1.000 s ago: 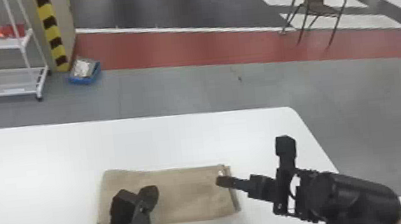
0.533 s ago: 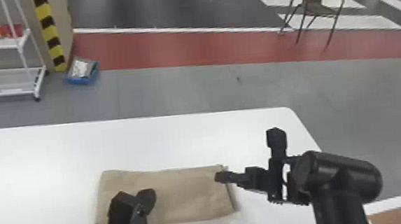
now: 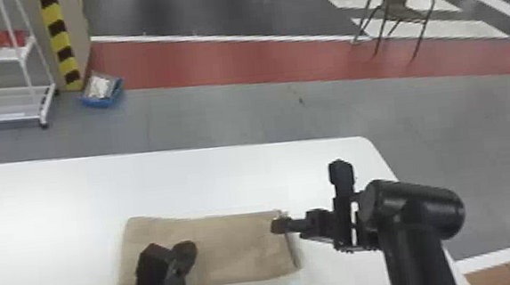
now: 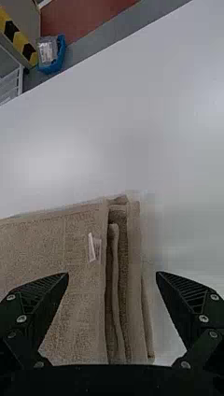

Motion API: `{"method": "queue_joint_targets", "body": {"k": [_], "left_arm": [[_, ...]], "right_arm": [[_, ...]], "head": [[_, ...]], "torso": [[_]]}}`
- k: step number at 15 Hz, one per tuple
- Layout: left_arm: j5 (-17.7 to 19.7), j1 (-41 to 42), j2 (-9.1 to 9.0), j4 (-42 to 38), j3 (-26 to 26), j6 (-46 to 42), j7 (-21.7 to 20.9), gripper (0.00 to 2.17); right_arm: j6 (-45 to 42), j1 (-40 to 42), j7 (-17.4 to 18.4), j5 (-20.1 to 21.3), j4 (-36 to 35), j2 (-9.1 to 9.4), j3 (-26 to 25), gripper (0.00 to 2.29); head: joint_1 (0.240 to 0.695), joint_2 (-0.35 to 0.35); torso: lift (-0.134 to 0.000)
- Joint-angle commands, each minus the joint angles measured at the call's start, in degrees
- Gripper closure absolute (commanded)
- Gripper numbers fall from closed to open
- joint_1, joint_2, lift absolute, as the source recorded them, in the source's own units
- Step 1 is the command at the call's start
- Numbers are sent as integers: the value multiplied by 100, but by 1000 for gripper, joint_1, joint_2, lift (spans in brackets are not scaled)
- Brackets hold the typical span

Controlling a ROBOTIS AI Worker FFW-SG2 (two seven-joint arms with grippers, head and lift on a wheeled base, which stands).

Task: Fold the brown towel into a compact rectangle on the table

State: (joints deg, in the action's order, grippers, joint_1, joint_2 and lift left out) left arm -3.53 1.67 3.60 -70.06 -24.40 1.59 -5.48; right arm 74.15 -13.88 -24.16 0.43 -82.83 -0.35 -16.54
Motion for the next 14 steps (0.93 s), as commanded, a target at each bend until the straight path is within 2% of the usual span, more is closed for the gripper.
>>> {"method": "queue_joint_targets", "body": {"k": [1, 3, 9, 14], "left_arm": [[19, -9, 0, 1, 23, -5, -6, 1717], [28, -9, 0, 1, 32, -5, -14, 1717], [45, -44, 0, 1, 41, -5, -32, 1717], [63, -61, 0, 1, 41, -5, -41, 1717]], "right_arm": [[-36, -168, -1, 133, 206, 0, 54, 289], [-54, -291, -9, 212, 452, -62, 116, 289], [-212, -475, -9, 388, 900, -97, 274, 340], [-142, -554, -45, 405, 1015, -97, 344, 593]], "head": [[695, -256], [695, -252], [695, -253], [695, -248]], "torso": [[0], [0], [0], [0]]}}
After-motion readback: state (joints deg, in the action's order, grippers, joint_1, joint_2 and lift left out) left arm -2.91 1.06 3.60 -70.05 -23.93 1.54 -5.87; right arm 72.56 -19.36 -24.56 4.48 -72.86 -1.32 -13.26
